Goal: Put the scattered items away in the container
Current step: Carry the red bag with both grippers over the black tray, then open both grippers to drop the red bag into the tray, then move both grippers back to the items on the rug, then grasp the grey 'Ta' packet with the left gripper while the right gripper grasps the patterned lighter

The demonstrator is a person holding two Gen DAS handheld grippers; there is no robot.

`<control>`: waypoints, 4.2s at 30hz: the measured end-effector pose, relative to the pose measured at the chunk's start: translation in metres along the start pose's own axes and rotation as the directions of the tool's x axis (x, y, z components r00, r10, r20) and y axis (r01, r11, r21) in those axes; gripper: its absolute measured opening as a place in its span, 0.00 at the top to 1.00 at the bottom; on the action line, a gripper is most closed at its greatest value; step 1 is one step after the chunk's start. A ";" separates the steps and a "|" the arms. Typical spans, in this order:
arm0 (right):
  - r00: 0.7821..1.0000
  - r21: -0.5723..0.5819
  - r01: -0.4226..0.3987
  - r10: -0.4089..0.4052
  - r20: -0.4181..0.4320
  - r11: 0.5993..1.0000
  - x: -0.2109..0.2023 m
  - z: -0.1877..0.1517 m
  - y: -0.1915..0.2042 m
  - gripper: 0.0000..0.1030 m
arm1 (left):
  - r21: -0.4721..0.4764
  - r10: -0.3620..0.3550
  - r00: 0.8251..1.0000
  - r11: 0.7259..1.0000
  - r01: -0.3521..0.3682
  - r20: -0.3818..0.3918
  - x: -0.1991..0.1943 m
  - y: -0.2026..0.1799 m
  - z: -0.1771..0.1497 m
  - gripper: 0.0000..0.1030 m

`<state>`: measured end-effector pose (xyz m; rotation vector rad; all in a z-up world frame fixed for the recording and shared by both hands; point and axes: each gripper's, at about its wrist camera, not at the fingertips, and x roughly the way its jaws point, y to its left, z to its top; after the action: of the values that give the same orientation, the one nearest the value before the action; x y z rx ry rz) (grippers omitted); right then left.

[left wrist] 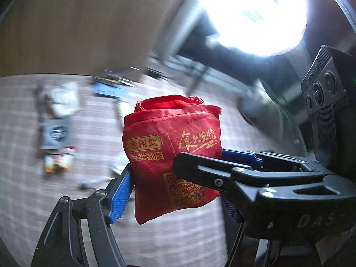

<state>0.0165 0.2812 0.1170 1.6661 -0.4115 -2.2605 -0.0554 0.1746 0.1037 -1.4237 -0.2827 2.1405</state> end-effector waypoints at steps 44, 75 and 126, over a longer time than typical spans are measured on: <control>0.946 0.315 0.216 -0.278 0.166 0.924 -0.187 -0.134 -0.222 0.45 | 0.263 -0.058 0.975 0.958 0.115 -0.212 0.083 -0.220 -0.064 0.49; 0.977 -0.147 0.164 -0.182 -0.113 0.975 0.081 0.046 -0.006 0.45 | -0.266 0.264 0.957 0.920 -0.288 -0.122 0.004 0.171 0.029 0.49; 0.968 -0.133 0.171 -0.192 -0.164 0.976 0.118 0.104 0.002 0.89 | -0.156 0.216 0.964 0.958 -0.240 -0.155 0.042 0.139 0.025 0.92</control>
<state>-0.1159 0.2370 0.0452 1.8896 -0.0850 -2.1879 -0.1354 0.0854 0.0177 -1.7712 -0.2694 2.2303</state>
